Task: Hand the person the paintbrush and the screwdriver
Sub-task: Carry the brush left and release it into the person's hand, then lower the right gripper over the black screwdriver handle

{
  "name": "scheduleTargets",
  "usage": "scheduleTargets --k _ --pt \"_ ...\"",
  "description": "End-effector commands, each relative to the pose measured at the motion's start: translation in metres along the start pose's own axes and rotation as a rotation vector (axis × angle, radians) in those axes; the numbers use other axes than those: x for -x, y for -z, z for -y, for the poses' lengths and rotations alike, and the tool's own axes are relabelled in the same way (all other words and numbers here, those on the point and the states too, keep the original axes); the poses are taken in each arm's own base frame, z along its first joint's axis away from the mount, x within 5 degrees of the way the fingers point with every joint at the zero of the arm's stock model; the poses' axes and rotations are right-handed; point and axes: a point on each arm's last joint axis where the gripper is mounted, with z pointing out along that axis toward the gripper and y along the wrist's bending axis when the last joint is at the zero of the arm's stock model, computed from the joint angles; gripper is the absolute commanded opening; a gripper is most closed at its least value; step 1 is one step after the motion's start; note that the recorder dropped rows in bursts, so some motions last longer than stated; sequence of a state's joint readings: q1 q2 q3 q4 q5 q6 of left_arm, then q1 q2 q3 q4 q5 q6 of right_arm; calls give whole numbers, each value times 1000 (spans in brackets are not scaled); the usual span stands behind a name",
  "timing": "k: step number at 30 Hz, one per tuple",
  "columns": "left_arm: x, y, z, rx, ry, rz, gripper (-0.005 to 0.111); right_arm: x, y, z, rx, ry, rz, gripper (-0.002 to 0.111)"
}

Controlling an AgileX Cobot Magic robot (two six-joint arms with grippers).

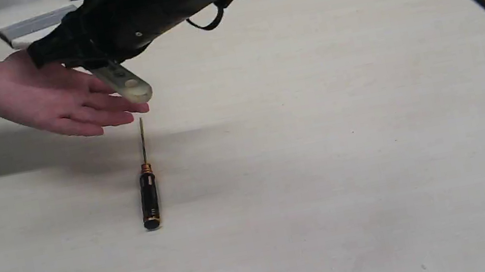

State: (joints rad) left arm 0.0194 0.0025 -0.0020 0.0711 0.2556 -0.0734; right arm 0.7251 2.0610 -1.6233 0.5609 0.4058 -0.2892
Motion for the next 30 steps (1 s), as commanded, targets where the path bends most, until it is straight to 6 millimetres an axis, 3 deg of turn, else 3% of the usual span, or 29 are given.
scheduleTargets --k 1,4,11,17,27,30 --pt "0 0 1 -10 4 6 0 -6 -19 -4 19 83 -36 5" --pt "0 0 1 -10 4 6 0 -16 -36 -9 30 137 -66 12" --pt "0 0 0 -8 -2 7 0 -27 -42 -14 53 146 -127 53" --pt "0 0 0 -8 -2 7 0 -24 -27 -17 30 144 -188 54" --pt "0 0 0 -8 -2 7 0 -9 34 -21 -135 17 -317 54" --pt "0 0 0 -8 -2 7 0 -12 41 -24 -142 -12 -370 54"
